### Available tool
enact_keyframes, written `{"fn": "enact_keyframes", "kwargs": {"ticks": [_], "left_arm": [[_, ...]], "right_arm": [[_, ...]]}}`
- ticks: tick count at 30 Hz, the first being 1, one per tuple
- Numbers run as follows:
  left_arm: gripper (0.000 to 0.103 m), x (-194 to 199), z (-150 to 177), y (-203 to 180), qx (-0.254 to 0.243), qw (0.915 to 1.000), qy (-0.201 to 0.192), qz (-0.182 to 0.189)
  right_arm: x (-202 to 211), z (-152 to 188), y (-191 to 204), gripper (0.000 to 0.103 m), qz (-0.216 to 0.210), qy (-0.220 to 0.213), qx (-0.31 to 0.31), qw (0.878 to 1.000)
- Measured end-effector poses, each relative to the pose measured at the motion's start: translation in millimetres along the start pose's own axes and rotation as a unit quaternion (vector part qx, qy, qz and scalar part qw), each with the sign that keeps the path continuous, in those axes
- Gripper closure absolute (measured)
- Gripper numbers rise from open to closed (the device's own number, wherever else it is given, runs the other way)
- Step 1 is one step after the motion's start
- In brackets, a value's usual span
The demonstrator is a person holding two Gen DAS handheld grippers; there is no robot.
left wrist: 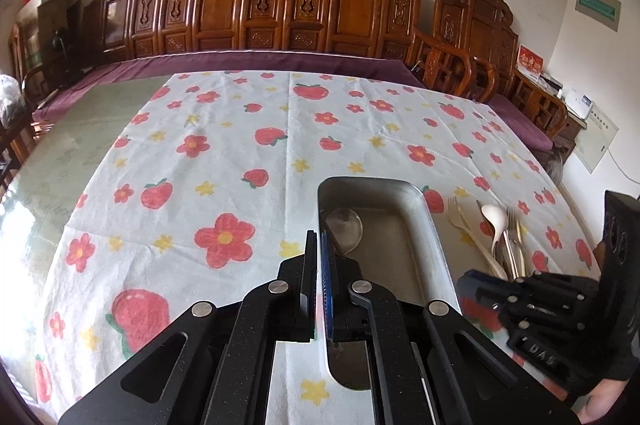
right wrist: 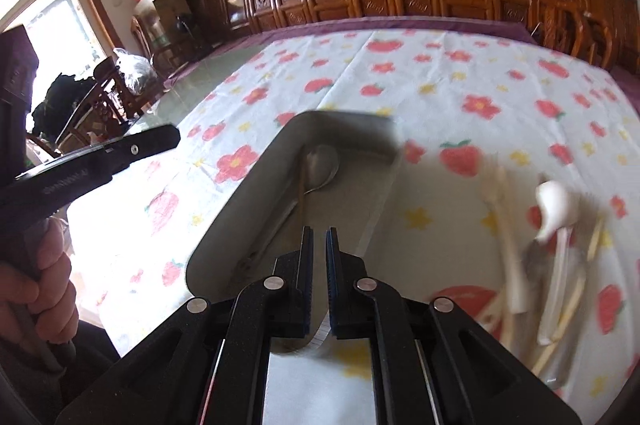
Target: Organize utensils
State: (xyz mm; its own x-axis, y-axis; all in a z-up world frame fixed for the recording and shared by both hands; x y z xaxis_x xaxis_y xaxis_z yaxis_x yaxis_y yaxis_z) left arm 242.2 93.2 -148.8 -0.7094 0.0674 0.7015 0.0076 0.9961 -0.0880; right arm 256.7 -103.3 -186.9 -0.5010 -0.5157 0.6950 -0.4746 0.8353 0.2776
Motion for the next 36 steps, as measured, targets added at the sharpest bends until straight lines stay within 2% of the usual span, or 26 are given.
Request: {"fn": "enact_keyframes", "kwargs": {"ticks": [1,3,7,8,9,12,19,23,26,36], "left_arm": [[0.097,0,0,-6,-0.005,1.0000,-0.002,0.004],[0.082,1,2,-17,-0.012,0.9999,-0.004,0.011],[0.065,0,5,-40,-0.027,0.9992,-0.006,0.027],[0.056,-1,6,-45,-0.029,0.9991,-0.006,0.031],[0.051,-1,7,-50,-0.033,0.9989,-0.007,0.034],[0.049,-4,12,-64,-0.047,0.9981,-0.005,0.039],[0.047,-10,22,-86,-0.058,0.9967,0.007,0.056],[0.047,-12,26,-96,-0.064,0.9959,0.011,0.063],[0.047,-13,31,-106,-0.072,0.9950,0.014,0.067],[0.047,-9,42,-125,-0.086,0.9939,0.012,0.067]], "right_arm": [[8,-1,-9,0.095,0.008,-0.007,0.002,1.000],[25,-2,-30,0.095,0.028,-0.015,0.005,0.999],[44,-1,-71,0.095,0.073,-0.024,0.007,0.997],[47,0,-81,0.095,0.083,-0.024,0.005,0.996],[48,2,-89,0.093,0.089,-0.024,0.002,0.996],[50,11,-111,0.082,0.106,-0.024,-0.004,0.994],[33,28,-138,0.082,0.115,-0.007,-0.018,0.993],[33,37,-145,0.082,0.145,-0.001,-0.014,0.989],[28,46,-158,0.082,0.157,0.019,-0.022,0.987],[7,59,-181,0.081,0.116,0.042,-0.079,0.989]]}}
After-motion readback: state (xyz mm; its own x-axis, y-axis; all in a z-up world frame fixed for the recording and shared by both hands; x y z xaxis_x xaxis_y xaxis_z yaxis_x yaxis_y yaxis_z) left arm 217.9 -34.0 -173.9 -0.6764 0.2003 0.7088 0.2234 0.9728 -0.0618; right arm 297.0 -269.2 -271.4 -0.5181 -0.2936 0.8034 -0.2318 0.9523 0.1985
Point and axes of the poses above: each gripper's, at about its wrist camera, not at the fingertips, and x roughly against the way its jaws point, y to its left, z to its underside, the point moved 2 cm from there along -x, roughly the way its jaws point, and after that the axes turned 2 degrees about -z, right-handed, at the moved point
